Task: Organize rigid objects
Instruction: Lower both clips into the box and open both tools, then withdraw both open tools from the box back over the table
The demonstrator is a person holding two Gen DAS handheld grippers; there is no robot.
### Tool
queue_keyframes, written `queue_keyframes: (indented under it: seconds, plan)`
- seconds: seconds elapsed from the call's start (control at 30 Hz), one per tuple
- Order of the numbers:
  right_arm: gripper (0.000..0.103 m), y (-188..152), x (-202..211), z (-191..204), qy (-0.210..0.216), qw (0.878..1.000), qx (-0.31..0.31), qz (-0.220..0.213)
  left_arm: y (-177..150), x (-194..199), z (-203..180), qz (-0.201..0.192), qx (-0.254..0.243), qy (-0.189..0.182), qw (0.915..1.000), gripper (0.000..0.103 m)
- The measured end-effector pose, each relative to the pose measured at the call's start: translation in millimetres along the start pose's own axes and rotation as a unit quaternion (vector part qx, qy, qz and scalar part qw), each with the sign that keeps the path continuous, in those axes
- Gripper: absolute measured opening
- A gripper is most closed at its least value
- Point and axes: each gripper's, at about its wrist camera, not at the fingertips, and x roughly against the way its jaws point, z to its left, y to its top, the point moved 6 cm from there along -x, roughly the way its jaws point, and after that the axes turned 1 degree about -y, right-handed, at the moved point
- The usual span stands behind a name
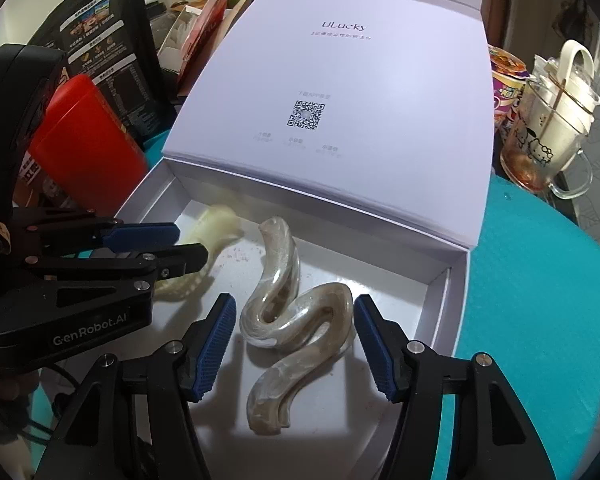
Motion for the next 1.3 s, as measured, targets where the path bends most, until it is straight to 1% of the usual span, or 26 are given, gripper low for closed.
queue_keyframes:
  seconds: [0.03,0.1,0.33,0.73,1.03,1.3]
  plan:
    - [0.062,-1,1,-1,-0.001,1.0,0.0,0.0,0,2,0,-0.002,0.0,0.0,1.0,0.035]
    - [0.062,0,4,-2,-0.001,1.0,-0.001,-0.003,2,7,-1,-0.006,0.0,0.001,1.0,0.037]
    - [0.062,-3,28,-5,-0.003,1.0,-0.002,-0.016,4,29,-6,-0.02,0.002,0.003,0.9998,0.037]
    - [0.061,-2,85,-3,-0.007,0.999,-0.005,-0.052,8,91,-26,-0.061,-0.003,0.007,0.9981,0.037]
    - [0.062,-10,135,-4,-0.013,0.996,-0.011,-0.082,0,136,-48,-0.09,-0.008,0.008,0.9959,0.037]
    - [0.061,-25,182,-5,-0.023,0.993,-0.013,-0.112,-16,170,-74,-0.114,-0.018,0.007,0.9933,0.037]
